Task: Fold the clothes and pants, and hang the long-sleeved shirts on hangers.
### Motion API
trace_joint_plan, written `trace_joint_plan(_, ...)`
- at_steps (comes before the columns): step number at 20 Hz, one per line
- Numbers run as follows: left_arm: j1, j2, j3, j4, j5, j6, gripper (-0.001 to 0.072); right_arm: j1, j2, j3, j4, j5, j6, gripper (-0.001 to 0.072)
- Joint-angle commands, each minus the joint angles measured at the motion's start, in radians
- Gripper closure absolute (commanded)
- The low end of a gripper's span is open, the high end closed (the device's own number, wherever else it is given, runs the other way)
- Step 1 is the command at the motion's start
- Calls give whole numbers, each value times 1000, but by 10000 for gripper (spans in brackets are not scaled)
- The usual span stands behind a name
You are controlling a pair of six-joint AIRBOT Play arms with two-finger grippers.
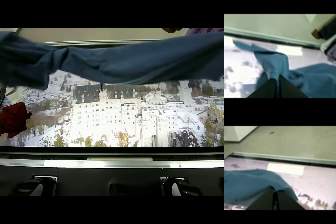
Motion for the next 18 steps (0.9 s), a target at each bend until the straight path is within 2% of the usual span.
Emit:
trace_joint_plan(1,10,174,24,222,-140,-97,692,1,100,101,-185,53,122,683)
trace_joint_plan(3,10,213,24,271,-166,-139,691,1,116,101,-201,80,154,683)
trace_joint_plan(6,10,185,16,268,-166,-139,691,1,61,101,-197,148,201,683)
trace_joint_plan(11,9,-11,-116,174,-164,-135,688,1,-227,91,-121,285,284,683)
trace_joint_plan(13,-3,-129,-201,175,-142,-134,688,1,-387,63,-49,309,280,683)
trace_joint_plan(15,-21,-267,-277,175,-66,-135,688,1,-552,16,13,307,249,683)
trace_joint_plan(18,-52,-507,-314,174,87,-135,688,23,-801,-21,-3,236,139,683)
